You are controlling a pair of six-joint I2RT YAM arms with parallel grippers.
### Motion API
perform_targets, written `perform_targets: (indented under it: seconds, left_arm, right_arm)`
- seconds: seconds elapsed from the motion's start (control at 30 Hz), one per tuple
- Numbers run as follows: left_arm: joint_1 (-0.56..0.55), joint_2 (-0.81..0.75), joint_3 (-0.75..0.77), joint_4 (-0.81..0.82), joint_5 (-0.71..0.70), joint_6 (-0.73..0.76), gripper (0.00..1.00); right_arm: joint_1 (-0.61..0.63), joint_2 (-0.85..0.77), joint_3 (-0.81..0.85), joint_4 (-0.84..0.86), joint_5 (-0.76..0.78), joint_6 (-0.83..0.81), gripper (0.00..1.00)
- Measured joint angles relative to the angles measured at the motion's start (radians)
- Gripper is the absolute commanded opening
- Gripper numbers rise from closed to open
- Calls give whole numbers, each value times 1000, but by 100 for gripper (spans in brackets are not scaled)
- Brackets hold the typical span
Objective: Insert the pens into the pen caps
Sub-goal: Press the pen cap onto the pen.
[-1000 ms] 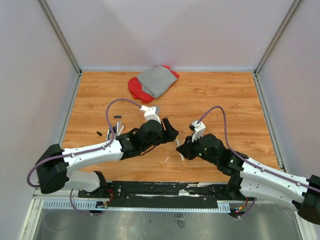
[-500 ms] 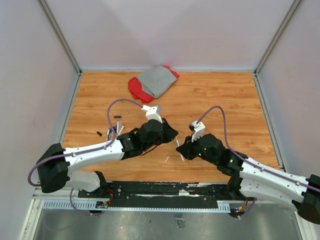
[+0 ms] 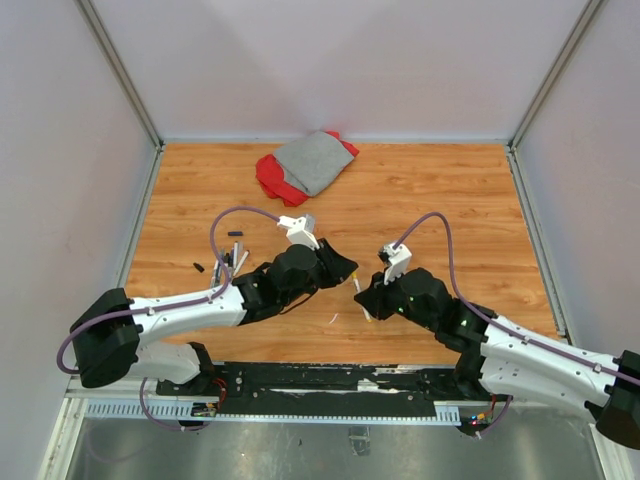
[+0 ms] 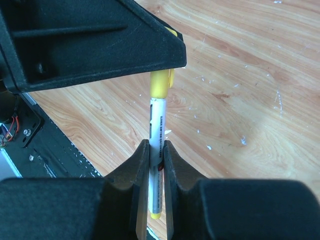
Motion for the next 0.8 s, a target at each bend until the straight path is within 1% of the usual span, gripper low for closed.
perform_targets:
  seconds: [0.27, 0.43, 0.8]
  left_arm:
    - [0, -1, -16, 79, 0, -8, 0]
    - [-8, 5, -17, 97, -23, -8, 1]
    - [-20, 13, -16, 144, -92, -8, 1]
  right_arm:
    - [0, -2, 0, 30, 40, -77, 0]
    - [0, 30, 3, 53, 62, -126, 1]
    - [-12, 106, 95, 3, 89, -222, 0]
